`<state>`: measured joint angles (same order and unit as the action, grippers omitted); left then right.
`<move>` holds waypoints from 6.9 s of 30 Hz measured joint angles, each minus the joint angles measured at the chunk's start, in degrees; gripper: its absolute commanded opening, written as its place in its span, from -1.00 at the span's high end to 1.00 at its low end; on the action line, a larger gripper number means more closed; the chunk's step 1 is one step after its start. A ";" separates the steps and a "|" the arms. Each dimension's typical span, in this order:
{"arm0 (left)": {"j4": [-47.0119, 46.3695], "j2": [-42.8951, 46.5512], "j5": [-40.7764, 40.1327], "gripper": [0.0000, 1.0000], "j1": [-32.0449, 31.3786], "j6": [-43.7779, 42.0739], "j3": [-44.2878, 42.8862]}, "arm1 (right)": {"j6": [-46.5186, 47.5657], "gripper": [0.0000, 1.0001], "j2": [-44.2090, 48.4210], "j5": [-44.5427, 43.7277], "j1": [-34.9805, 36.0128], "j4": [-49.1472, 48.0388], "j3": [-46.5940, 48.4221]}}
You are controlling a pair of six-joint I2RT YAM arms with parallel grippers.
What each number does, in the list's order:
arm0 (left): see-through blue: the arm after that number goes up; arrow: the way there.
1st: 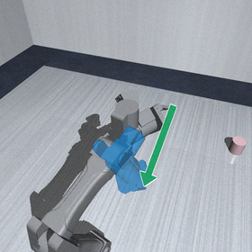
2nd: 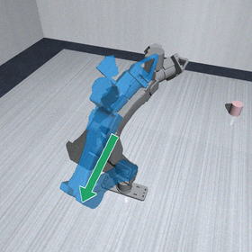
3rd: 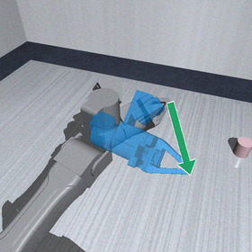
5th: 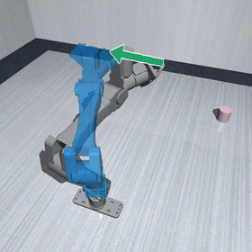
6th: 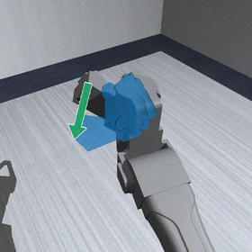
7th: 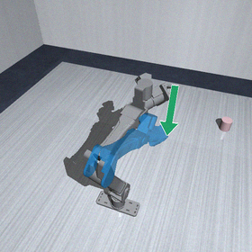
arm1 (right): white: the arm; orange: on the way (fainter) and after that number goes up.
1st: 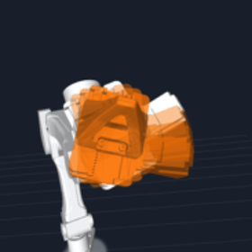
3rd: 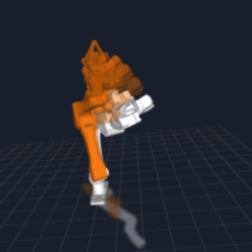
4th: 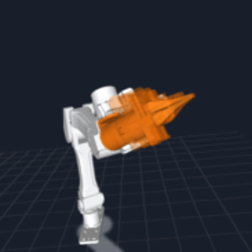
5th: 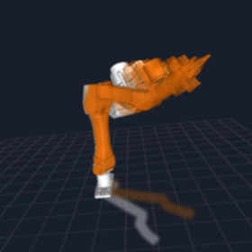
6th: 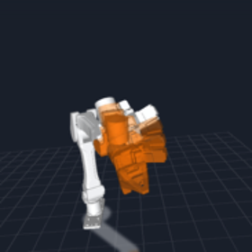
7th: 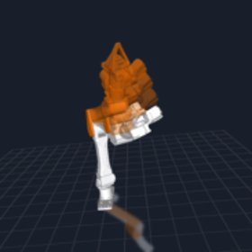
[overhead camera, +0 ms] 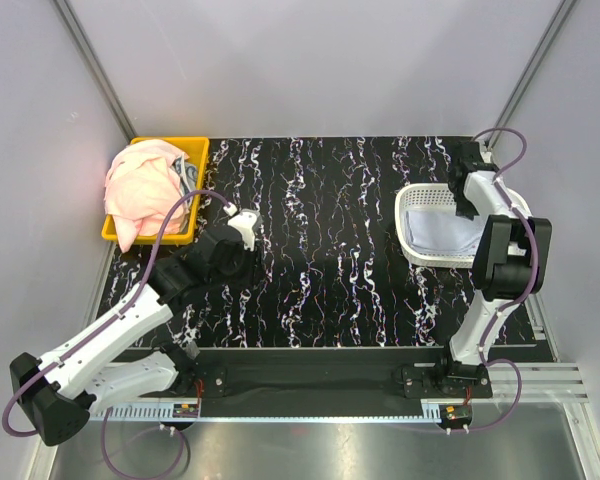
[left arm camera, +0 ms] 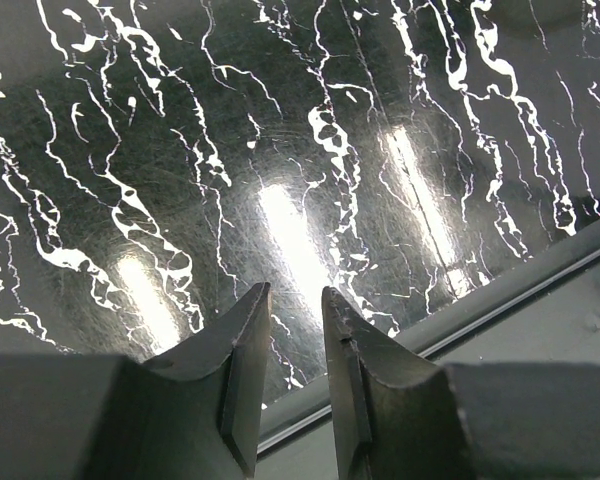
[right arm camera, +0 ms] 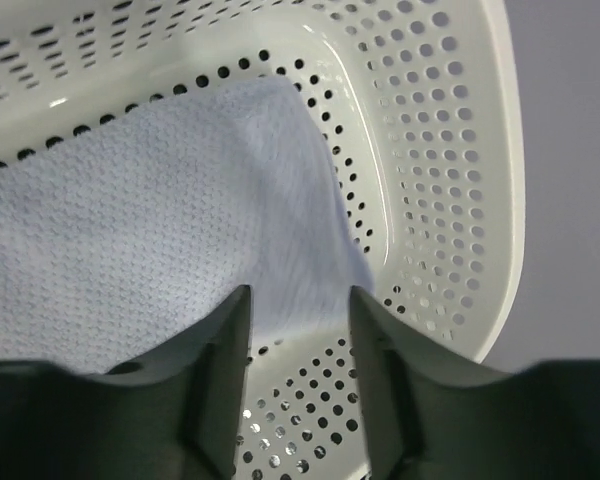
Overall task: Fold and stack the towels
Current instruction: Neatly place the folded towel into the bin, then grab crumpled towel, then move the towel to the center of the board, then flatten out the crumpled towel
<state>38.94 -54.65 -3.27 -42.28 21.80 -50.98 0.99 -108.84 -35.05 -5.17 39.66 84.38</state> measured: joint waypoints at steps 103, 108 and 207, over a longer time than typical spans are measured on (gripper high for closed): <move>-2.71 -13.14 -10.86 0.89 -13.75 28.96 5.27 | -23.30 -0.81 6.64 23.12 38.53 -17.88 -6.62; -3.08 -10.45 -9.46 0.25 -8.50 30.36 6.16 | -21.70 -0.68 -1.18 30.16 39.06 -18.84 -1.25; -15.34 -49.03 -8.33 1.00 31.15 25.16 -12.41 | -24.85 0.14 -21.11 19.54 62.64 -19.47 15.50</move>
<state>23.59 -103.68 -11.60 -11.14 46.96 -63.40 -23.86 -129.95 -15.51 57.47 20.18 99.88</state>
